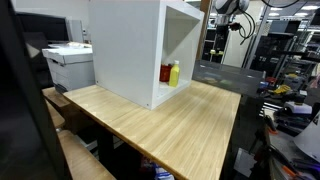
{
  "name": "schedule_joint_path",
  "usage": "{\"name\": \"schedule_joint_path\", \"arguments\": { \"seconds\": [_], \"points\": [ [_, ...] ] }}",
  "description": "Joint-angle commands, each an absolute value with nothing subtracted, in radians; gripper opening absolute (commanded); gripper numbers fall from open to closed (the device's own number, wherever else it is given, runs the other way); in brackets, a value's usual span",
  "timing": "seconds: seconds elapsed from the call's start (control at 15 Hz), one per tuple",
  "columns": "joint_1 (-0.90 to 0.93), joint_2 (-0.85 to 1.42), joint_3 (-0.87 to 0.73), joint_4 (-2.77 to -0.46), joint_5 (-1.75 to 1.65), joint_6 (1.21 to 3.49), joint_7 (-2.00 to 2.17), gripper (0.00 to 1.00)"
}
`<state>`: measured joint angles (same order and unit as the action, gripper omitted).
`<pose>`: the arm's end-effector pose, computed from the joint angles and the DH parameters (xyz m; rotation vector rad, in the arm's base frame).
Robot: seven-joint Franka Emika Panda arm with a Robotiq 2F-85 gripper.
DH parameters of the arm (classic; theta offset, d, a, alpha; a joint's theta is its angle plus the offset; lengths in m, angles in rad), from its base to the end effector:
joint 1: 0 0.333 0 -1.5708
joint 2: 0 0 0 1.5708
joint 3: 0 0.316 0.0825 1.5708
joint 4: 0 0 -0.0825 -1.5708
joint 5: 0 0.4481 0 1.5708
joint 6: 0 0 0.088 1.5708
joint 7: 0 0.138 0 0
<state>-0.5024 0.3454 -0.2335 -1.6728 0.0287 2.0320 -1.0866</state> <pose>0.5382 -0.4693 0.3521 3.0429 0.5418 -0.0420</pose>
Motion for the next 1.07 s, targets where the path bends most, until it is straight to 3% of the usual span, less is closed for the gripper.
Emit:
{"name": "schedule_joint_path", "arguments": {
  "seconds": [0.0,1.0],
  "points": [
    [-0.484,0.317,-0.247,-1.659,0.006,1.978,-1.078,0.22],
    [-0.440,0.258,-0.243,-1.588,0.013,1.873,-1.090,0.22]
  ]
}}
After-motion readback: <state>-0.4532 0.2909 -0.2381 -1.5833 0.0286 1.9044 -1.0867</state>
